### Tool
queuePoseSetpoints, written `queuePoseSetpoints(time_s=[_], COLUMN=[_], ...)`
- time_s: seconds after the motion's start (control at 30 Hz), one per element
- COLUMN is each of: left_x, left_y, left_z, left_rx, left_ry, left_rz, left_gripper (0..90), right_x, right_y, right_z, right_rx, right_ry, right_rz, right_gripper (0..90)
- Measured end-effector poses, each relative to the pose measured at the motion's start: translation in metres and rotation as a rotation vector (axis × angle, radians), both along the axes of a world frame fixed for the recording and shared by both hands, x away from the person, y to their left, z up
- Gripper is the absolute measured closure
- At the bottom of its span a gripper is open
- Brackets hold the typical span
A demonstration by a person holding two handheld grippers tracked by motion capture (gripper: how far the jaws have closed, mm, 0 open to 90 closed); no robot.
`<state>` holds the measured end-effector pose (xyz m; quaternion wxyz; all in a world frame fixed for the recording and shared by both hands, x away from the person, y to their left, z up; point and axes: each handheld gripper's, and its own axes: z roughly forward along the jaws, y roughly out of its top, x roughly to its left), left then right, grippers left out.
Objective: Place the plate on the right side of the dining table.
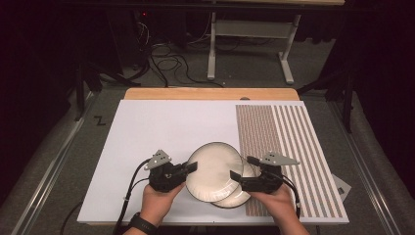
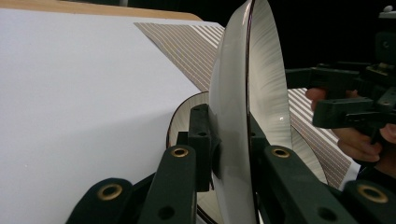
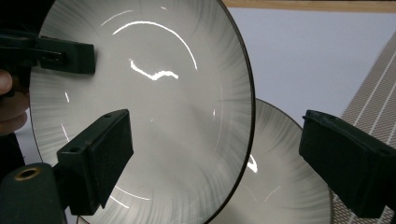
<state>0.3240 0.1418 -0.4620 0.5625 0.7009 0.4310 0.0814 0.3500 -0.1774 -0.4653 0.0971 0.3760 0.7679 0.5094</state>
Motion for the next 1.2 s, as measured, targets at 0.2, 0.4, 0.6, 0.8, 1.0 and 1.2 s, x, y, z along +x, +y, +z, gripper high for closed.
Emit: queuePoseSetpoints(time_s=[0.2, 0.4, 0.6, 0.8, 1.0, 1.2], left_x=[0.0, -0.001, -0.001, -0.001, -0.002, -0.001], left_y=[0.001, 0.001, 0.001, 0.002, 0.002, 0.003], left_z=[-0.001, -0.001, -0.001, -0.002, -0.002, -0.002], left_rx=[-0.005, -0.008, -0.009, -0.015, -0.018, -0.019], left_ry=[-0.005, -0.008, -0.013, -0.02, -0.022, -0.024], left_rz=[-0.002, -0.004, -0.006, -0.007, -0.009, -0.011], left_gripper=[80.3, 80.3, 80.3, 80.3, 80.3, 80.4], right_x=[0.004, 0.006, 0.007, 0.008, 0.008, 0.007], right_y=[0.007, 0.01, 0.01, 0.009, 0.005, 0.004], right_z=[-0.009, -0.017, -0.02, -0.024, -0.026, -0.027], right_rx=[0.0, 0.025, 0.058, 0.073, 0.084, 0.08], right_ry=[0.04, 0.084, 0.111, 0.133, 0.155, 0.156], right_rz=[0.028, 0.039, 0.046, 0.062, 0.059, 0.055], right_gripper=[16.6, 23.3, 36.8, 46.2, 56.9, 66.0])
